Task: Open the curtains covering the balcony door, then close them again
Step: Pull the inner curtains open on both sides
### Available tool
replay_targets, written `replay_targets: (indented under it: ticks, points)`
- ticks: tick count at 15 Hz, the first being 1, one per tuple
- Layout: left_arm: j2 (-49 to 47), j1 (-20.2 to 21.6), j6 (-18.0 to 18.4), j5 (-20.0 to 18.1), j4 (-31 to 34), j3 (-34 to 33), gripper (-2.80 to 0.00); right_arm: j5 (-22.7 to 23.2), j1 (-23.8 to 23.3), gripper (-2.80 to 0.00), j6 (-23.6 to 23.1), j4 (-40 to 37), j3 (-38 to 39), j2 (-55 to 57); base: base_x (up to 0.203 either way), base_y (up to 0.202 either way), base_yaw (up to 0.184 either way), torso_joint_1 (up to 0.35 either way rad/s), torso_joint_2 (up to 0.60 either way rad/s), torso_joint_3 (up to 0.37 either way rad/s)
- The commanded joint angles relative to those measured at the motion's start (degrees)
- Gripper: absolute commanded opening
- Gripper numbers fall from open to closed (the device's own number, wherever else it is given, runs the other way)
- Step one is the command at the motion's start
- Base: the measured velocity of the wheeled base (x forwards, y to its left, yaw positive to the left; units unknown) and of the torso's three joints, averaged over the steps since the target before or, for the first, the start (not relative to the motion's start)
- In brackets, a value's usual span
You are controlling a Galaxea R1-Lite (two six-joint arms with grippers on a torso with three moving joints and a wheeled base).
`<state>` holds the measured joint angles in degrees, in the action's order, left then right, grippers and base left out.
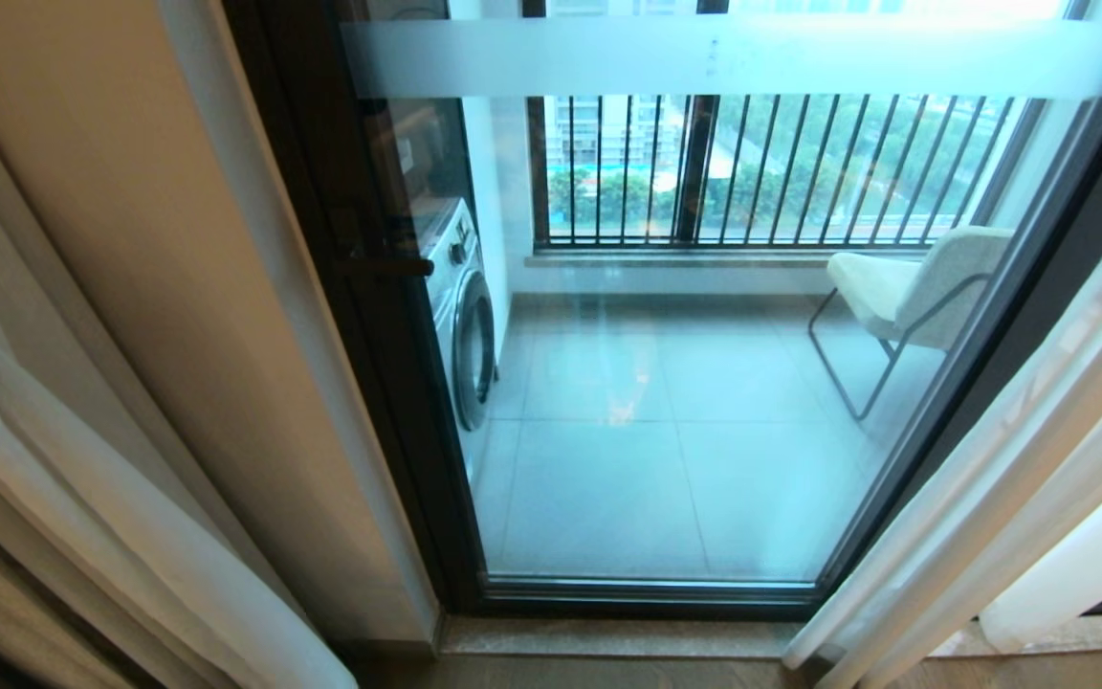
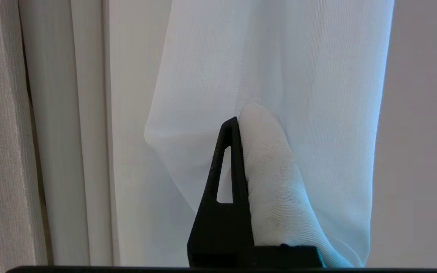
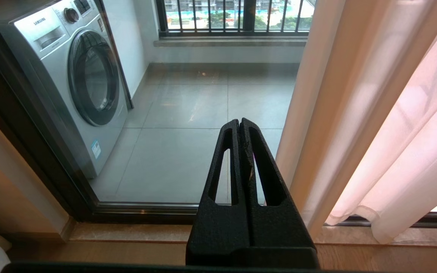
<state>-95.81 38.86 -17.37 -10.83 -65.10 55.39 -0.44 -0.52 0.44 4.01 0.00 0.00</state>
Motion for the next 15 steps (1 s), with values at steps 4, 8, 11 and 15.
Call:
replay_targets:
  ticks: [4, 8, 11, 15]
  points:
    - [0.2, 0.2, -0.1, -0.2, -0.5, 0.1, 0.0, 0.0, 0.0, -2.8, 0.0, 0.0, 0.0, 0.0, 0.0, 0.0, 0.0, 0.0, 0.0, 0.0]
    - [0.9, 0.1, 0.1, -0.3, -2.5, -0.2, 0.0, 0.0, 0.0, -2.8, 0.0, 0.0, 0.0, 0.0, 0.0, 0.0, 0.0, 0.0, 0.0, 0.0]
    - [2.7, 0.0, 0.1, -0.5, -2.5, -1.2, 0.0, 0.0, 0.0, -2.8, 0.0, 0.0, 0.0, 0.0, 0.0, 0.0, 0.0, 0.0, 0.0, 0.0]
    - [6.7, -0.1, 0.4, -0.9, -2.5, -6.6, 0.0, 0.0, 0.0, -2.8, 0.0, 0.0, 0.0, 0.0, 0.0, 0.0, 0.0, 0.0, 0.0, 0.0]
